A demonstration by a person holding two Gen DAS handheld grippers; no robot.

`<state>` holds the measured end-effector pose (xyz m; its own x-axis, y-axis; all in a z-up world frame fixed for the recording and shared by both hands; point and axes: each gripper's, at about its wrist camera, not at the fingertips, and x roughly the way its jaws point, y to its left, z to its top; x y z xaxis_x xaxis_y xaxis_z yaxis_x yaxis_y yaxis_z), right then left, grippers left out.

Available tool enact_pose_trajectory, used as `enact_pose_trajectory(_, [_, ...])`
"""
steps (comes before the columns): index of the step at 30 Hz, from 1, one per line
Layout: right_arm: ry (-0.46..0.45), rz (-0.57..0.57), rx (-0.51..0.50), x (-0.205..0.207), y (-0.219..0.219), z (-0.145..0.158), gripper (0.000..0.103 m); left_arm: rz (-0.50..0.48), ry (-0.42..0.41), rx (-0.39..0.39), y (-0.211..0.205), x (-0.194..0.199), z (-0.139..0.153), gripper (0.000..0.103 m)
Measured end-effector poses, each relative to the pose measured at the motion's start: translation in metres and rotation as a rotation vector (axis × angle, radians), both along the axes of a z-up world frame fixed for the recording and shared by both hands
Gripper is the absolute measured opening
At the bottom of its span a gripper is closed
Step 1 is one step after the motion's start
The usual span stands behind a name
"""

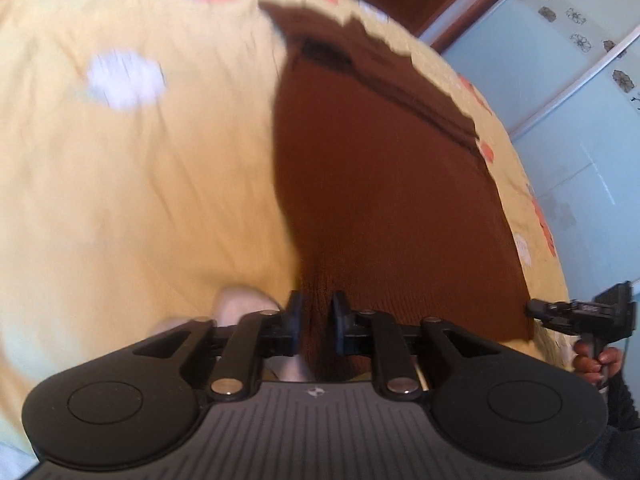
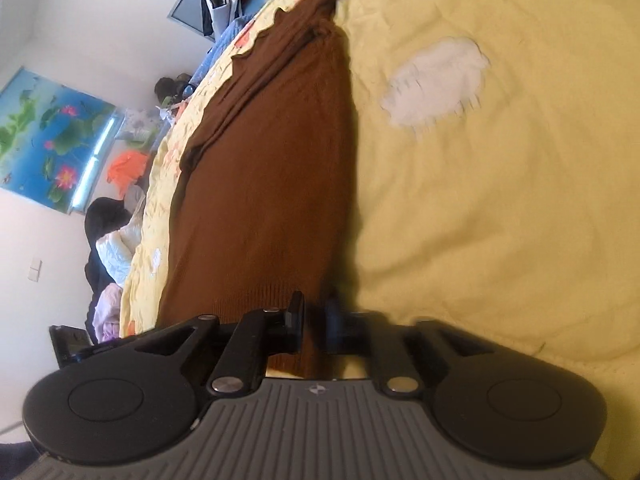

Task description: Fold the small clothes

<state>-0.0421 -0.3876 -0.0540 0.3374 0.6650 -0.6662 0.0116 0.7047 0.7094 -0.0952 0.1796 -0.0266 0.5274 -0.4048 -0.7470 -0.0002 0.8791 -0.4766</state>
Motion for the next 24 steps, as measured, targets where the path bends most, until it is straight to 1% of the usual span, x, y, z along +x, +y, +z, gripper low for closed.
enact_pose_trajectory(1, [-0.037, -0.023, -0.029, 0.004, -0.001, 0.011, 0.047, 0.028, -0.034, 0.060, 0.003, 0.005, 0.012, 0.027])
enact_pose_trajectory(2, [-0.090, -0.044, -0.057, 0.011, -0.001, 0.023, 0.050, 0.054, -0.080, 0.112, 0.004, 0.014, 0.023, 0.029])
enact_pose_trajectory(4, [-0.196, -0.058, -0.118, 0.038, 0.011, 0.043, 0.050, 0.091, -0.201, 0.177, -0.007, 0.039, 0.041, 0.042])
enact_pose_trajectory(5, [-0.245, -0.061, -0.162, 0.055, 0.022, 0.050, 0.050, 0.101, -0.254, 0.191, -0.018, 0.054, 0.047, 0.046])
enact_pose_trajectory(6, [-0.295, -0.055, -0.226, 0.074, 0.039, 0.055, 0.051, 0.099, -0.308, 0.206, -0.033, 0.071, 0.049, 0.053])
enact_pose_trajectory(8, [-0.384, -0.003, -0.359, 0.114, 0.080, 0.056, 0.052, 0.088, -0.377, 0.280, -0.071, 0.110, 0.046, 0.054])
enact_pose_trajectory(9, [-0.415, 0.018, -0.409, 0.132, 0.099, 0.052, 0.052, 0.077, -0.380, 0.324, -0.088, 0.131, 0.039, 0.054])
enact_pose_trajectory(10, [-0.435, 0.042, -0.449, 0.149, 0.115, 0.047, 0.052, 0.060, -0.362, 0.362, -0.101, 0.150, 0.030, 0.054])
enact_pose_trajectory(11, [-0.451, 0.073, -0.497, 0.165, 0.131, 0.039, 0.052, 0.047, -0.323, 0.400, -0.110, 0.167, 0.017, 0.054])
enact_pose_trajectory(12, [-0.440, 0.089, -0.542, 0.177, 0.141, 0.031, 0.052, 0.044, -0.244, 0.440, -0.115, 0.184, 0.001, 0.054])
enact_pose_trajectory(13, [-0.397, 0.112, -0.580, 0.188, 0.148, 0.021, 0.052, 0.047, -0.184, 0.467, -0.115, 0.193, -0.013, 0.058])
enact_pose_trajectory(14, [-0.351, 0.142, -0.607, 0.194, 0.151, 0.009, 0.052, 0.036, -0.256, 0.500, -0.113, 0.186, -0.017, 0.058])
enact_pose_trajectory(15, [-0.399, 0.152, -0.612, 0.187, 0.146, 0.001, 0.052, 0.003, -0.287, 0.522, -0.108, 0.181, -0.024, 0.059])
enact_pose_trajectory(16, [-0.426, 0.172, -0.601, 0.180, 0.138, -0.003, 0.052, -0.006, -0.298, 0.515, -0.099, 0.176, -0.028, 0.059])
enact_pose_trajectory(17, [-0.434, 0.164, -0.578, 0.174, 0.126, -0.004, 0.051, -0.012, -0.297, 0.505, -0.090, 0.173, -0.030, 0.059])
enact_pose_trajectory(18, [-0.425, 0.146, -0.551, 0.171, 0.115, -0.004, 0.051, -0.026, -0.299, 0.515, -0.084, 0.171, -0.030, 0.060])
enact_pose_trajectory(19, [-0.423, 0.155, -0.549, 0.169, 0.110, -0.003, 0.051, -0.023, -0.288, 0.540, -0.080, 0.172, -0.031, 0.060])
enact_pose_trajectory(20, [-0.429, 0.187, -0.574, 0.167, 0.110, -0.001, 0.051, -0.010, -0.271, 0.533, -0.073, 0.175, -0.029, 0.060])
enact_pose_trajectory(21, [-0.429, 0.227, -0.608, 0.168, 0.118, 0.001, 0.051, 0.018, -0.250, 0.524, -0.068, 0.179, -0.025, 0.060])
enact_pose_trajectory(22, [-0.412, 0.260, -0.632, 0.172, 0.120, 0.006, 0.052, 0.052, -0.251, 0.501, -0.060, 0.182, -0.016, 0.058])
enact_pose_trajectory(23, [-0.386, 0.256, -0.636, 0.179, 0.120, 0.012, 0.053, 0.091, -0.273, 0.477, -0.054, 0.187, -0.009, 0.058])
enact_pose_trajectory(24, [-0.385, 0.222, -0.621, 0.187, 0.118, 0.021, 0.056, 0.133, -0.297, 0.449, -0.048, 0.194, 0.000, 0.059])
